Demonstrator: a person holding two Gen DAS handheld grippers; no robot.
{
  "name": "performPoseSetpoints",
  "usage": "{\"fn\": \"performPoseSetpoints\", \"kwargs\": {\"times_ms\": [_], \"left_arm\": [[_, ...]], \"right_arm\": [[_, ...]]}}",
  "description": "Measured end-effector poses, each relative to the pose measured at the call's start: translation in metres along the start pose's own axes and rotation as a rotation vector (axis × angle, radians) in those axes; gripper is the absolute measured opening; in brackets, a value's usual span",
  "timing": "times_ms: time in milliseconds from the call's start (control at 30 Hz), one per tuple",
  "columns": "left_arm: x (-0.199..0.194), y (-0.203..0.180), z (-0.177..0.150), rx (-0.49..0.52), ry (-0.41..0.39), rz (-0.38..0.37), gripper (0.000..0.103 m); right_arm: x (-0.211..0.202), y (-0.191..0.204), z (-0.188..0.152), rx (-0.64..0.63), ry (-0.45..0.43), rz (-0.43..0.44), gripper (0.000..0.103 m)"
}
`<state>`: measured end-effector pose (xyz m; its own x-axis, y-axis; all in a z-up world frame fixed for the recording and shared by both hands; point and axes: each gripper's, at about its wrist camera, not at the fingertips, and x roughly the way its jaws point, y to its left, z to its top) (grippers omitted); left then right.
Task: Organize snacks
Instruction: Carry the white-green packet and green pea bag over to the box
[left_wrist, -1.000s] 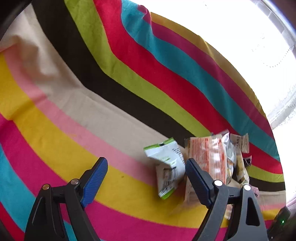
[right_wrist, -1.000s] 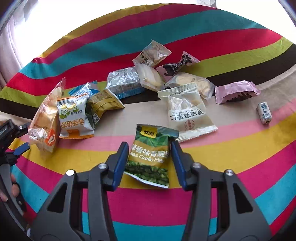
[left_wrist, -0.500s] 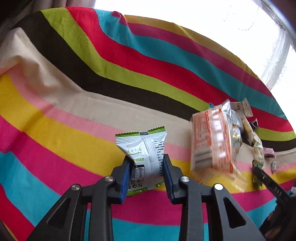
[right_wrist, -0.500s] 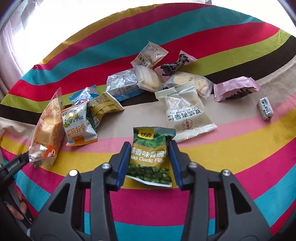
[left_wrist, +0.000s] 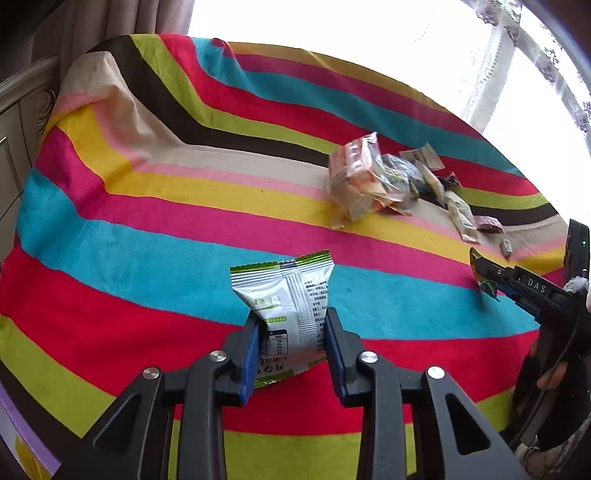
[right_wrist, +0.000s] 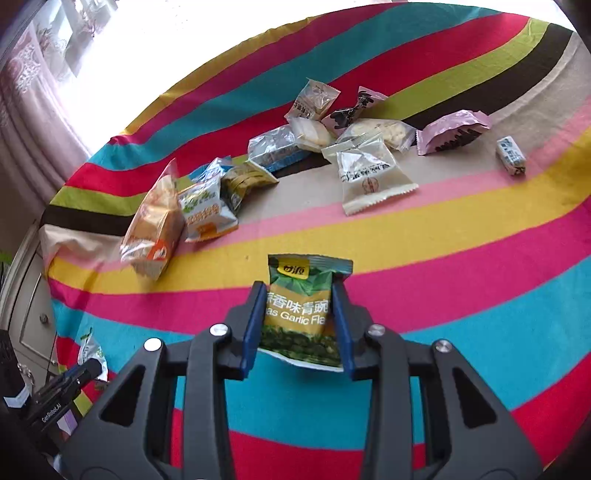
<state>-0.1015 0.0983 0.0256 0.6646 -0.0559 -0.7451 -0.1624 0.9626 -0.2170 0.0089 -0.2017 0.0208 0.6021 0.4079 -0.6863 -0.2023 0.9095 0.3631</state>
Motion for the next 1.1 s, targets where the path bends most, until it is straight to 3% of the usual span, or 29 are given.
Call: {"fn": "performPoseSetpoints", "kwargs": {"times_ms": [267,667,1100], "left_arm": [[-0.016,-0.032,-0.028,0.059,0.026,-0.061,0.033],[-0.034,-0.046,-0.047,0.109,0.038,-0.084,0.033],[-0.073,-0.029,-0.058,0.127,0.000,-0.063,0.033]], "right_arm": [[-0.047,0.000,-0.040,-0.062,0.008,-0.005,0.039],[-0.078,0.000,-0.060,-0.060,0.009,0.020,0.039],[-0.085,0.062,-0.083,-0.202,0.043,0.100,0.039]]}}
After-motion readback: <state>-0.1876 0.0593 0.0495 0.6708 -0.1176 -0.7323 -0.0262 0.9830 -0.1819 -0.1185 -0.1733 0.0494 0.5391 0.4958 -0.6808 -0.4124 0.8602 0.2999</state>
